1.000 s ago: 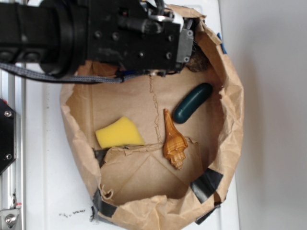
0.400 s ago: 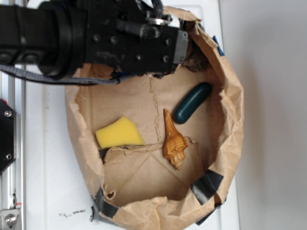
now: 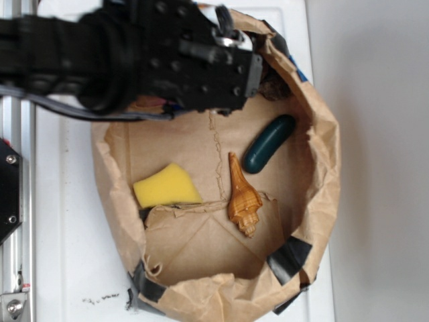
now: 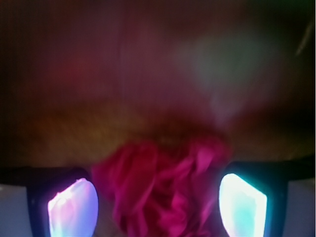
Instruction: Grab the red paper.
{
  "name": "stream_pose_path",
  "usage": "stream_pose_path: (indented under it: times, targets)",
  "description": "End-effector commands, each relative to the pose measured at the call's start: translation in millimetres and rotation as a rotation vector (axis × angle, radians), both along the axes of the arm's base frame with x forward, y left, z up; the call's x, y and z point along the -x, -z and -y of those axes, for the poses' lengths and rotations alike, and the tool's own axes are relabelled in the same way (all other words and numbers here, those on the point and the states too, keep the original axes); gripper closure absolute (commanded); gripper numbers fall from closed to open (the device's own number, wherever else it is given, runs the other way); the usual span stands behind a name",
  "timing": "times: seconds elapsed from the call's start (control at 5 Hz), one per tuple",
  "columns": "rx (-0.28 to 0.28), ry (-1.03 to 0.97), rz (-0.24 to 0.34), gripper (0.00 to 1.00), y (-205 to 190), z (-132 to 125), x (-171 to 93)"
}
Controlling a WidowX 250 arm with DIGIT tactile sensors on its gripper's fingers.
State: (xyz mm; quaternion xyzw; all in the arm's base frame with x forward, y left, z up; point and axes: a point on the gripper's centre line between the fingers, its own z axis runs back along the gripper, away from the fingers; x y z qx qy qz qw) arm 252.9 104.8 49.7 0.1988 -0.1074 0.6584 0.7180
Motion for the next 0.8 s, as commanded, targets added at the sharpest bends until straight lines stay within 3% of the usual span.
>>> stream_pose_path:
  times: [0.0,0.2,0.6]
  targets:
    - [-0.011,-0.015,0.02,0.0,2.5,-0.6,-11.5]
    - [0.001,0.005,0.049,1.0,-1.8,1.0,-6.7]
    - [0.023,0.013,0.046,1.0,-5.8,1.2,-4.0]
